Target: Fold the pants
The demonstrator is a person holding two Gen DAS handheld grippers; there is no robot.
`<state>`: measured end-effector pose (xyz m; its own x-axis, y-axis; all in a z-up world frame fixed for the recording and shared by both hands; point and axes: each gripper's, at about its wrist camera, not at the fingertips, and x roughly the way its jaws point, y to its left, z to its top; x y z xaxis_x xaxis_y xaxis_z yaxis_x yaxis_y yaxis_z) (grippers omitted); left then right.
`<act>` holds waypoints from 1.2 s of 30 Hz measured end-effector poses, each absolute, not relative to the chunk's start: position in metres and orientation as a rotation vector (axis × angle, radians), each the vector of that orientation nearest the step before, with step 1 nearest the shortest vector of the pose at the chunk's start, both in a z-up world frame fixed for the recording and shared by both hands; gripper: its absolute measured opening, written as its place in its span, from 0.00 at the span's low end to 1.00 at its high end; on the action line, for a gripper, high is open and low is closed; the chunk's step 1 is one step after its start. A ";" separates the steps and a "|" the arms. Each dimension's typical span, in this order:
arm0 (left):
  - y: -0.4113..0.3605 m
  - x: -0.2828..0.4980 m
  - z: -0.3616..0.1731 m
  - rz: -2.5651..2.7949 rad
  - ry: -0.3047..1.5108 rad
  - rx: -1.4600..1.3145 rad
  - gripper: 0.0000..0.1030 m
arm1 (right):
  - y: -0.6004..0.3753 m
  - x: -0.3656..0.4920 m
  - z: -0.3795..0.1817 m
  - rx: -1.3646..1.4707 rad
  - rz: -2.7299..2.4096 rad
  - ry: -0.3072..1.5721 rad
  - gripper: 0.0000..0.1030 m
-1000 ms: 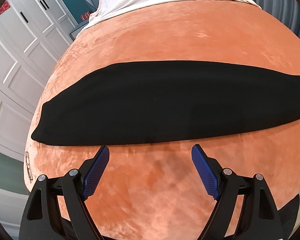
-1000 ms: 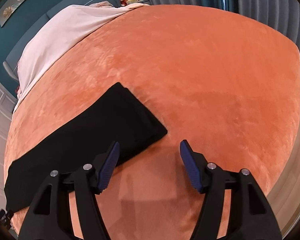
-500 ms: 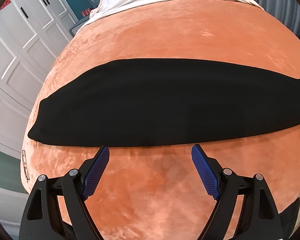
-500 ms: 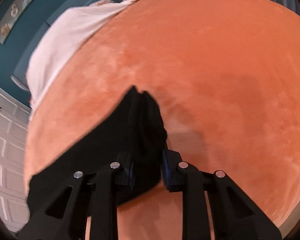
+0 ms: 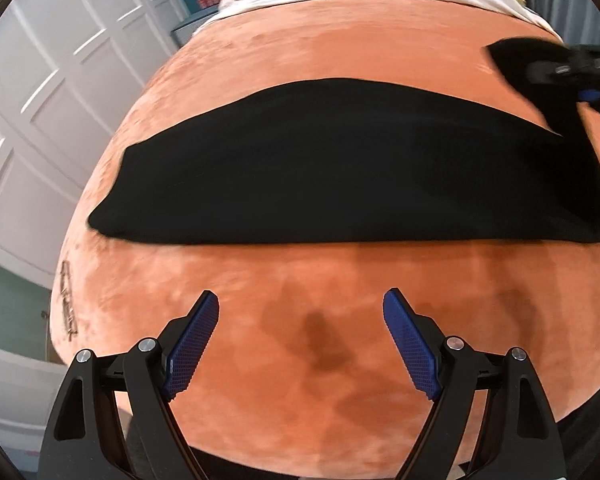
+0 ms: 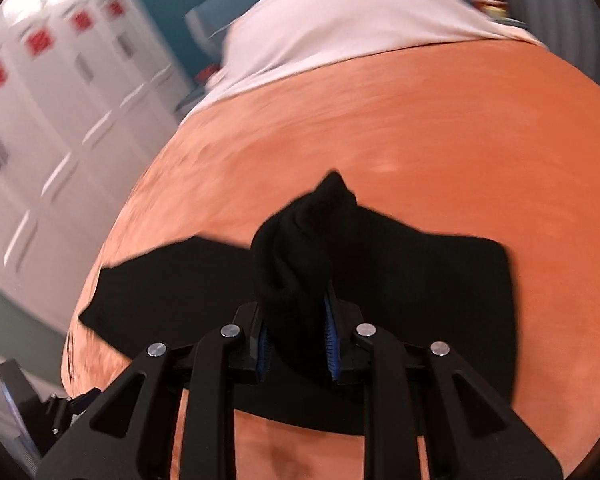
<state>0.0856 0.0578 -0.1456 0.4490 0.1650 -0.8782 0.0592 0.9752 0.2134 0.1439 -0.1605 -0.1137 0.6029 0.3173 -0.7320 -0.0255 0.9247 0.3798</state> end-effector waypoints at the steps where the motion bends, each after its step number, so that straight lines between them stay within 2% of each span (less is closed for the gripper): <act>1: 0.069 0.085 -0.145 0.079 1.105 0.216 0.80 | -0.135 0.152 -0.119 0.309 0.218 0.924 0.20; 7: 0.147 0.089 -0.150 0.166 1.122 0.097 0.80 | -0.035 0.183 -0.171 0.095 0.269 1.068 0.21; 10: 0.175 0.092 -0.153 0.190 1.132 0.039 0.80 | -0.006 0.188 -0.201 -0.072 0.247 1.109 0.26; 11: 0.183 0.093 -0.154 0.198 1.133 0.020 0.80 | 0.000 0.186 -0.196 -0.113 0.244 1.099 0.33; 12: 0.193 0.094 -0.156 0.206 1.134 -0.007 0.80 | 0.006 0.182 -0.187 -0.131 0.261 1.104 0.43; 16: 0.229 0.106 -0.162 0.212 1.139 -0.132 0.80 | 0.003 0.160 -0.151 -0.068 0.294 1.040 0.54; 18: 0.254 0.122 -0.163 0.203 1.125 -0.250 0.80 | -0.007 0.145 -0.139 -0.038 0.268 1.009 0.60; 22: 0.296 0.159 -0.177 0.169 1.107 -0.514 0.80 | -0.033 0.120 -0.136 0.035 0.169 0.996 0.64; 24: 0.313 0.179 -0.189 0.212 1.097 -0.584 0.80 | -0.059 0.109 -0.139 0.088 0.085 1.003 0.72; 27: 0.323 0.202 -0.207 0.267 1.106 -0.572 0.80 | -0.113 0.090 -0.142 0.200 -0.051 1.000 0.75; 28: 0.324 0.209 -0.215 0.266 1.107 -0.585 0.85 | -0.130 0.086 -0.144 0.222 -0.094 0.999 0.76; 31: 0.316 0.217 -0.215 0.297 1.059 -0.521 0.88 | -0.185 0.074 -0.158 0.337 -0.191 1.023 0.78; 34: 0.302 0.222 -0.216 0.329 1.053 -0.448 0.86 | -0.223 0.073 -0.181 0.418 -0.252 1.060 0.78; 36: 0.303 0.220 -0.214 0.328 1.035 -0.455 0.81 | -0.239 0.078 -0.198 0.519 -0.237 1.067 0.78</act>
<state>0.2198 0.3027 -0.2142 0.4758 0.0478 -0.8783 -0.4670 0.8599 -0.2062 0.0775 -0.2392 -0.1977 0.4718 0.0615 -0.8795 0.4278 0.8563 0.2894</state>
